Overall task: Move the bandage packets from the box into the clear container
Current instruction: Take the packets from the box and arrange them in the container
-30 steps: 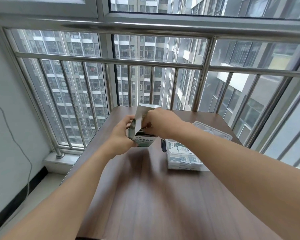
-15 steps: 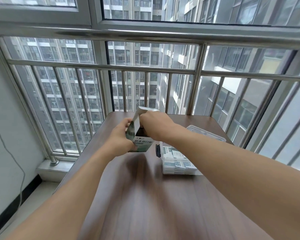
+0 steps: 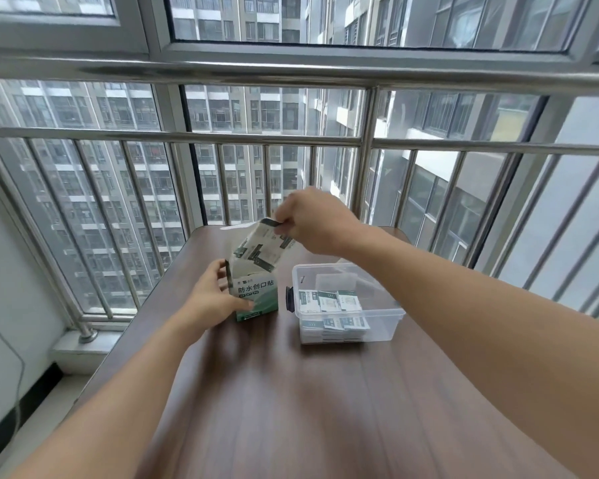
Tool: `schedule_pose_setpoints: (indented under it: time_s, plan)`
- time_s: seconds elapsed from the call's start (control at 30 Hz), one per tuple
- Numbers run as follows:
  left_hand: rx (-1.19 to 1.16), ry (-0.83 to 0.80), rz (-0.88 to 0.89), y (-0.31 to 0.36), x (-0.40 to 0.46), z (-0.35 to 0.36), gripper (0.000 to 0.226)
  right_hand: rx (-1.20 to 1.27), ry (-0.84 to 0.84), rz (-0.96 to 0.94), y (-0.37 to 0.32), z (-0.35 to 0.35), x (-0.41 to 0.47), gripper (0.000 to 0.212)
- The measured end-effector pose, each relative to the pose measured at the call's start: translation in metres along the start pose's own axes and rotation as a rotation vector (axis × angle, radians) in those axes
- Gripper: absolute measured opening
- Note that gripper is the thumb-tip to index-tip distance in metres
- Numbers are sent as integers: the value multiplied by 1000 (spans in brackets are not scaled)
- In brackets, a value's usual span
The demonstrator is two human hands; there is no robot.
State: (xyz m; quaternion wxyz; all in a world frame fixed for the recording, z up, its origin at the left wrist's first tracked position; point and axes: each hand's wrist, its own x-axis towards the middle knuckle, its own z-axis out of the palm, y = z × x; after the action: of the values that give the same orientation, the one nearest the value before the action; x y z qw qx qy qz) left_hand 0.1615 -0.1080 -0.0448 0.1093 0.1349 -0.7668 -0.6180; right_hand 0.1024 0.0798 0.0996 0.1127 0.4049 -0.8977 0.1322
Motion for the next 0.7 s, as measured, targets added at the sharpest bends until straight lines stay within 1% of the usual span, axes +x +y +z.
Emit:
schedule_pose_setpoints:
  time_s: [0.1,0.13,0.17,0.23,0.27,0.3,0.33,0.37,0.43,0.47,0.5,0.53,0.6,0.7]
  plan:
    - [49,53,30,7,-5,-6,95,142,0,29,12,-9,-8,15]
    - [42,117,76,12,-9,-8,91,192,-7,47,16,-11,-11,14]
    - [13,210,159,18,-16,-8,82,245,-21,71,20,-12,-14,15]
    - [-85,412,427,37,-30,-2,51,341,-64,119,33,-15,-26,18]
    - [-119,457,559,50,-35,2,39,378,-90,135,39,-16,-31,19]
    - [-124,428,645,64,-39,4,30,406,-120,145,45,-17,-37,19]
    - [-98,332,659,78,-42,9,27,425,-150,154,52,-18,-42,19]
    - [-28,194,599,91,-43,15,31,437,-180,162,57,-19,-46,19]
    - [200,-125,334,111,-48,31,45,467,-240,165,62,-22,-53,17]
    - [282,-264,199,116,-52,41,48,474,-264,154,63,-24,-56,17]
    - [299,-374,106,119,-55,52,45,474,-282,142,64,-26,-58,17]
    - [276,-436,69,117,-60,64,40,470,-295,135,66,-27,-61,17]
    - [133,-458,33,112,-65,76,37,471,-297,140,68,-27,-66,17]
    - [-101,-498,-65,105,-71,85,36,578,-209,172,71,-21,-82,16]
